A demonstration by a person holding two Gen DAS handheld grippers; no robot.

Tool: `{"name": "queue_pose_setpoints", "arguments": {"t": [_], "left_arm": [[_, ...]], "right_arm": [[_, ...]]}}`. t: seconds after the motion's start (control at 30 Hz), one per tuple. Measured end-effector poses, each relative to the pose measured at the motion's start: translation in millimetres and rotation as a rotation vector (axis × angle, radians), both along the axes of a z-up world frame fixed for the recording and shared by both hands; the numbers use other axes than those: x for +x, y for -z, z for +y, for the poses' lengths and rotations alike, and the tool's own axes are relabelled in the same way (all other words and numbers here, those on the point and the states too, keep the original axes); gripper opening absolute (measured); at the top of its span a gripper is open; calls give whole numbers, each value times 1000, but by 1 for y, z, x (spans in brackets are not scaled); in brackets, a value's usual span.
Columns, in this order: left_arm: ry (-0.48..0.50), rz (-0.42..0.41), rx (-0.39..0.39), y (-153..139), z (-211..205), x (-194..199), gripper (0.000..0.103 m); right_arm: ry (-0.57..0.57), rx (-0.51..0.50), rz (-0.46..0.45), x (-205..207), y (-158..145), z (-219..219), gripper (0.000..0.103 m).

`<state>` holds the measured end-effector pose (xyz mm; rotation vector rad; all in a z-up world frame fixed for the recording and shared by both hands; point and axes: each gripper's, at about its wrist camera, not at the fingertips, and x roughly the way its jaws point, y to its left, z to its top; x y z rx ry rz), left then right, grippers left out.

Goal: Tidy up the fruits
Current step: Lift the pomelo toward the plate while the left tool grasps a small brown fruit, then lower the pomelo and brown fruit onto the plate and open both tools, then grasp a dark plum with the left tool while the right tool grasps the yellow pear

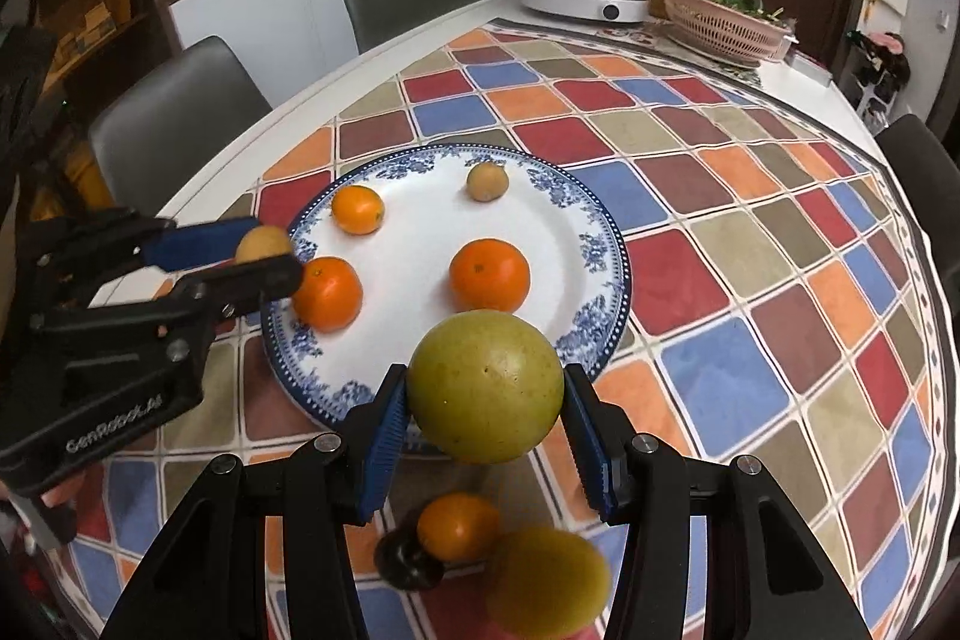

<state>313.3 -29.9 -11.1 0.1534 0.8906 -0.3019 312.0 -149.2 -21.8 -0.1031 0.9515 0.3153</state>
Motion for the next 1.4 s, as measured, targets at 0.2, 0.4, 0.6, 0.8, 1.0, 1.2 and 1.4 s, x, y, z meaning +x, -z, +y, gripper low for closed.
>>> {"name": "queue_pose_setpoints", "arguments": {"t": [0.2,0.4,0.6,0.8,1.0,1.2,1.4], "left_arm": [[-11,24,22,9,-6,23,30],[-20,59,32,20,-7,33,30],[-38,46,22,15,-1,28,44],[-111,-21,80,-7,15,2,57],[-141,-46,56,-17,28,-32,60],[-146,-94,36,-27,28,-73,62],[-136,-150,9,-41,20,-112,68]], "right_arm": [[0,2,28,15,7,1,51],[-8,-5,42,21,12,4,51],[-10,-5,51,23,15,6,51],[-12,0,52,22,15,6,51],[-6,-1,10,11,4,8,64],[41,-31,-111,-19,-29,1,66],[86,-51,-223,-60,-55,-12,71]]}}
